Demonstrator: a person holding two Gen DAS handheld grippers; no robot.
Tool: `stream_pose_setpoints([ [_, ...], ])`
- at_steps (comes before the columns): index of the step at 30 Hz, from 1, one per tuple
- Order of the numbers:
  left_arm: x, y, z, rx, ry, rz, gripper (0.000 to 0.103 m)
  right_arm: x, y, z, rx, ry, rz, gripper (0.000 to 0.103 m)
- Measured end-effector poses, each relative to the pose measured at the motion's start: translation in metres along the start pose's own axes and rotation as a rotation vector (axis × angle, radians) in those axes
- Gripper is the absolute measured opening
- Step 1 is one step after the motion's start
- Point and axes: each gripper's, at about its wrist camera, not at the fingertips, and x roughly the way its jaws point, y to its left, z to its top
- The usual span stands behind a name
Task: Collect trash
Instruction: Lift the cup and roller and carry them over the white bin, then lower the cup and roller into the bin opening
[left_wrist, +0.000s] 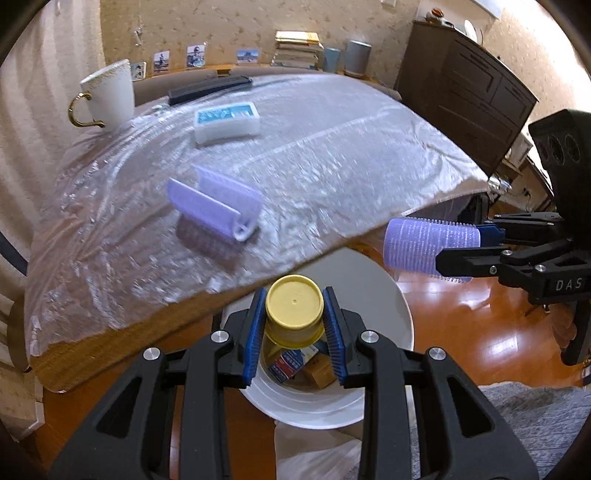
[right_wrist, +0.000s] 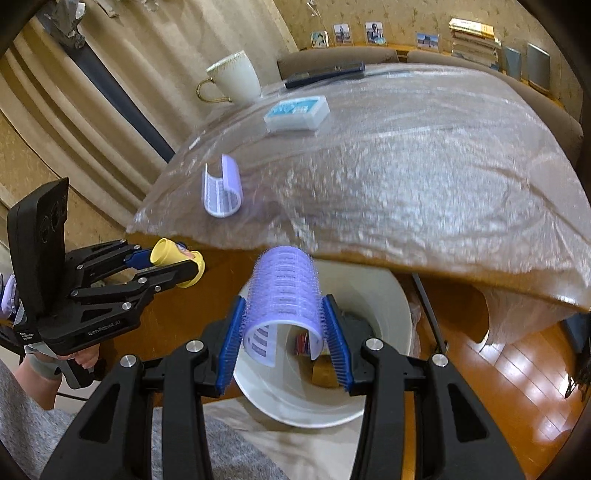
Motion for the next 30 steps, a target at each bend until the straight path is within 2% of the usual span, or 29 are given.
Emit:
stream_pose_setpoints([
  [9, 0.027, -0.011, -0.017, 0.017, 0.065, 0.009, 0.032, 0.014, -0.003, -0.013, -0.003, 0.044, -0.014, 0.042],
  [30, 0.065, -0.013, -0.033, 0.032, 0.138, 0.055, 0.032, 0.052, -0.005, -0.024, -0.050, 0.125, -0.039, 0.042],
])
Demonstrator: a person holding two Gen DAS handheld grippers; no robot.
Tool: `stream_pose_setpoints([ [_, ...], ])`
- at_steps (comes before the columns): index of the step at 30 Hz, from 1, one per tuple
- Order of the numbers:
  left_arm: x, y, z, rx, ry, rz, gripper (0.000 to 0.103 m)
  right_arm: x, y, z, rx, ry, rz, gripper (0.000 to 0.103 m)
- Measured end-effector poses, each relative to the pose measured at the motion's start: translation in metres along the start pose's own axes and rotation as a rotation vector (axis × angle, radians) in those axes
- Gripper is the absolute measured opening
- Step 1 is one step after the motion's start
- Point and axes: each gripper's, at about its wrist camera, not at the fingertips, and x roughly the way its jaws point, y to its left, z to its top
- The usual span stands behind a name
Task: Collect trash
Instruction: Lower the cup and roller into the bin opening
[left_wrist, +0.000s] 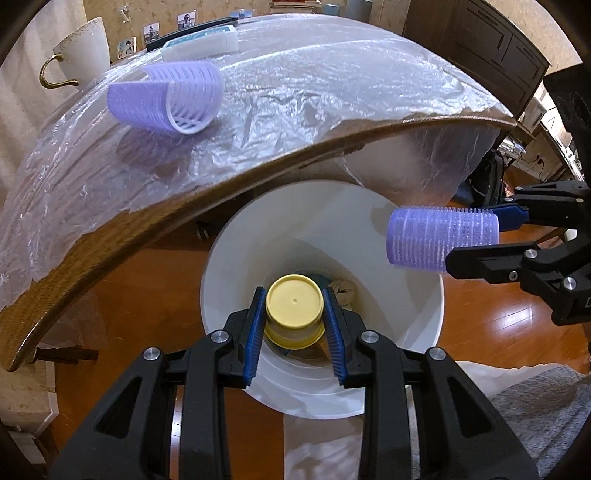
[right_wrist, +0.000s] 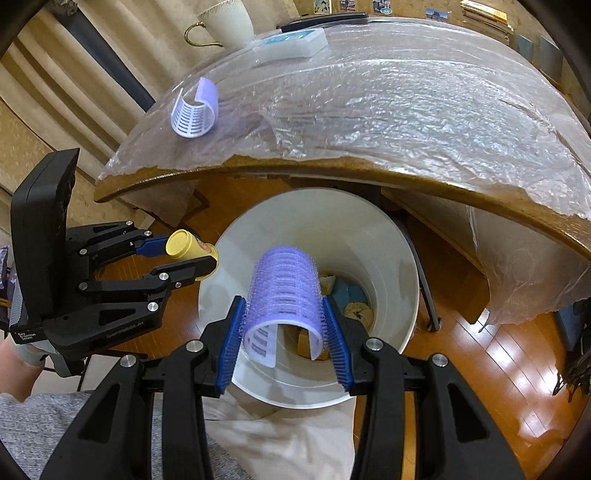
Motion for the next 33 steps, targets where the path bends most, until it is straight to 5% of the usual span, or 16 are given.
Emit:
stream_pose_setpoints([
  [33, 0.053, -0.018, -0.002, 0.043, 0.078, 0.064, 0.032, 0.050, -0.002, 0.002, -0.025, 0.057, -0.084, 0.042],
])
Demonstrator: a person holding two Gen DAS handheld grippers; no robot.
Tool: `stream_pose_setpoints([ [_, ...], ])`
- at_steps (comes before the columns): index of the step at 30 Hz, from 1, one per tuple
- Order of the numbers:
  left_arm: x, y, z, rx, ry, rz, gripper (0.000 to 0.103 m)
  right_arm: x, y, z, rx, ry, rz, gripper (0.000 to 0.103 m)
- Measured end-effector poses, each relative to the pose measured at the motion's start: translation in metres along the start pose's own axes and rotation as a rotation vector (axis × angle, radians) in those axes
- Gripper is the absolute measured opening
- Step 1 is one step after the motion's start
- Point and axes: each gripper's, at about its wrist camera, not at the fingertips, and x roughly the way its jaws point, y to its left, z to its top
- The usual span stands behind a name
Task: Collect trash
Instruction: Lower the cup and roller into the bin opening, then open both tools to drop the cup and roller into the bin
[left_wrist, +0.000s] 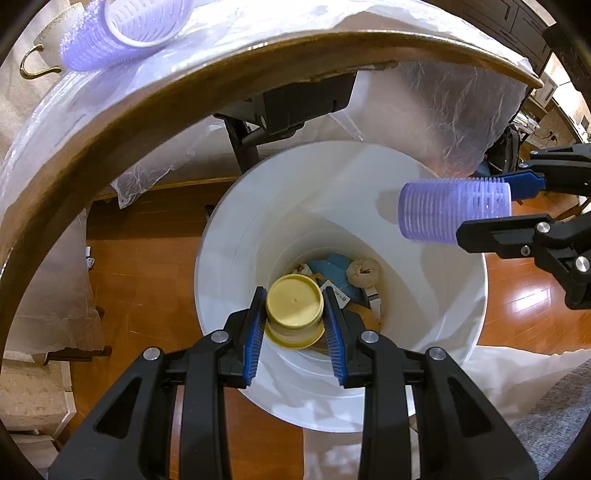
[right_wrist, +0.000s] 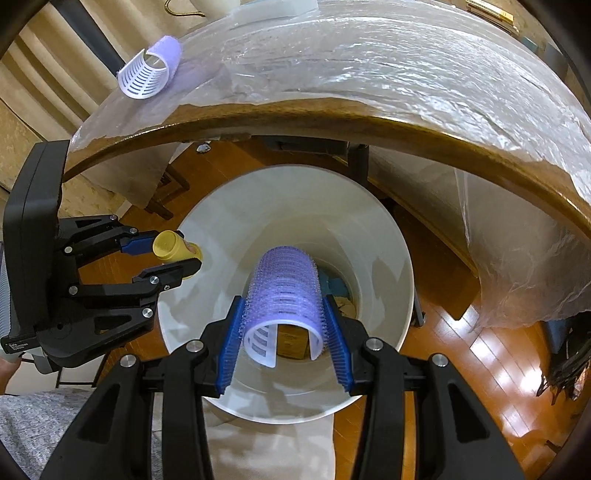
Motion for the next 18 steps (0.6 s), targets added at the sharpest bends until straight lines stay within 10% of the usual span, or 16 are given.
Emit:
stream_pose_setpoints([
  [18, 0.012, 0.003, -0.001, 0.022, 0.016, 0.021, 0.032, 0.014, -0.007, -0.002, -0.007, 0.026, -0.021, 0.042],
])
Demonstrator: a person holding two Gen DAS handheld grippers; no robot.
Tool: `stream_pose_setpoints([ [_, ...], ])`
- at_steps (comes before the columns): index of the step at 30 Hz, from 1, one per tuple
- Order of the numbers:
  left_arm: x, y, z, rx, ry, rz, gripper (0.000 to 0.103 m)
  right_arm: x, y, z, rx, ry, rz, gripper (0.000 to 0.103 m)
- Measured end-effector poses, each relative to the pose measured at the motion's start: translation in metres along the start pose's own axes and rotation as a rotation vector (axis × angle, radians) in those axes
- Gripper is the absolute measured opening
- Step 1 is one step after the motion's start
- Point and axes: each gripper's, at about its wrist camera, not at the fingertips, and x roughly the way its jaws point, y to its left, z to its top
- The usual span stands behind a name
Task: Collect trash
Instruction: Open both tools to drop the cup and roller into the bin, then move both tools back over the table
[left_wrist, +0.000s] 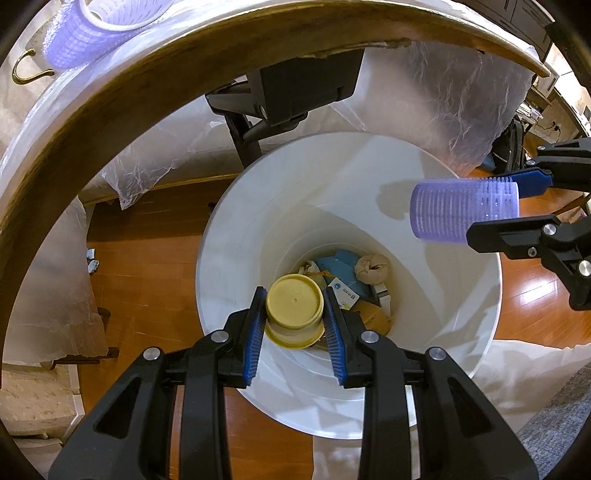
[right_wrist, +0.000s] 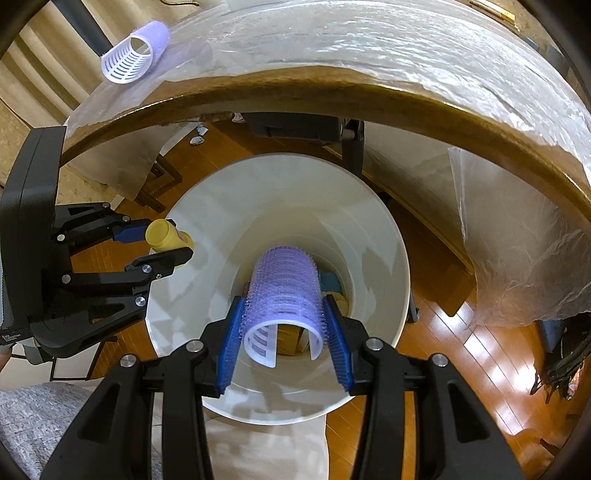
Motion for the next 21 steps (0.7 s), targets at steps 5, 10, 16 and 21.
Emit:
stream_pose_setpoints([
  [5, 0.000, 0.000, 0.000, 0.004, 0.001, 0.005, 0.032, 0.001, 0.001, -0.001, -0.009, 0.002, -0.001, 0.042],
  [10, 0.006, -0.002, 0.001, 0.026, 0.028, -0.032, 0.050, 0.001, 0.002, -0.001, -0.005, 0.004, 0.021, 0.055],
  [16, -0.028, -0.002, -0.006, 0.036, -0.033, 0.055, 0.076, -0.036, -0.004, -0.008, 0.001, -0.088, 0.004, 0.077],
  [21, -0.116, 0.016, -0.002, -0.040, -0.234, -0.005, 0.086, -0.109, 0.000, 0.002, -0.029, -0.299, -0.035, 0.093],
])
